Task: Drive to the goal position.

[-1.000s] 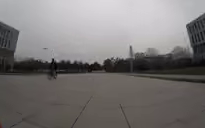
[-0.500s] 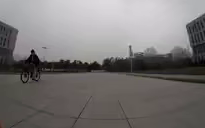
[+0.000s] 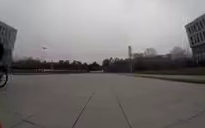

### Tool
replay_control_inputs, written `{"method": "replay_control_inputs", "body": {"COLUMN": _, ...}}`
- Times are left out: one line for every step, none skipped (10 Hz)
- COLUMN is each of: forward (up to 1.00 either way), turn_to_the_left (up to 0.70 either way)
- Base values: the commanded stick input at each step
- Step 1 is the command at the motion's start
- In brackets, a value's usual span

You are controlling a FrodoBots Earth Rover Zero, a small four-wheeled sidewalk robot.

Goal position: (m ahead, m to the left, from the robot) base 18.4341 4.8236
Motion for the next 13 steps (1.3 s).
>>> {"method": "replay_control_inputs", "body": {"forward": 0.7, "turn_to_the_left": -0.01}}
{"method": "replay_control_inputs", "body": {"forward": 0.7, "turn_to_the_left": -0.01}}
{"method": "replay_control_inputs", "body": {"forward": 0.7, "turn_to_the_left": -0.01}}
{"method": "replay_control_inputs", "body": {"forward": 0.7, "turn_to_the_left": -0.01}}
{"method": "replay_control_inputs", "body": {"forward": 0.7, "turn_to_the_left": -0.01}}
{"method": "replay_control_inputs", "body": {"forward": 0.7, "turn_to_the_left": -0.01}}
{"method": "replay_control_inputs", "body": {"forward": 0.7, "turn_to_the_left": -0.01}}
{"method": "replay_control_inputs", "body": {"forward": 0.7, "turn_to_the_left": -0.01}}
{"method": "replay_control_inputs", "body": {"forward": 0.7, "turn_to_the_left": -0.01}}
{"method": "replay_control_inputs", "body": {"forward": 0.7, "turn_to_the_left": -0.01}}
{"method": "replay_control_inputs", "body": {"forward": 0.7, "turn_to_the_left": -0.01}}
{"method": "replay_control_inputs", "body": {"forward": 0.7, "turn_to_the_left": -0.01}}
{"method": "replay_control_inputs", "body": {"forward": 0.7, "turn_to_the_left": -0.01}}
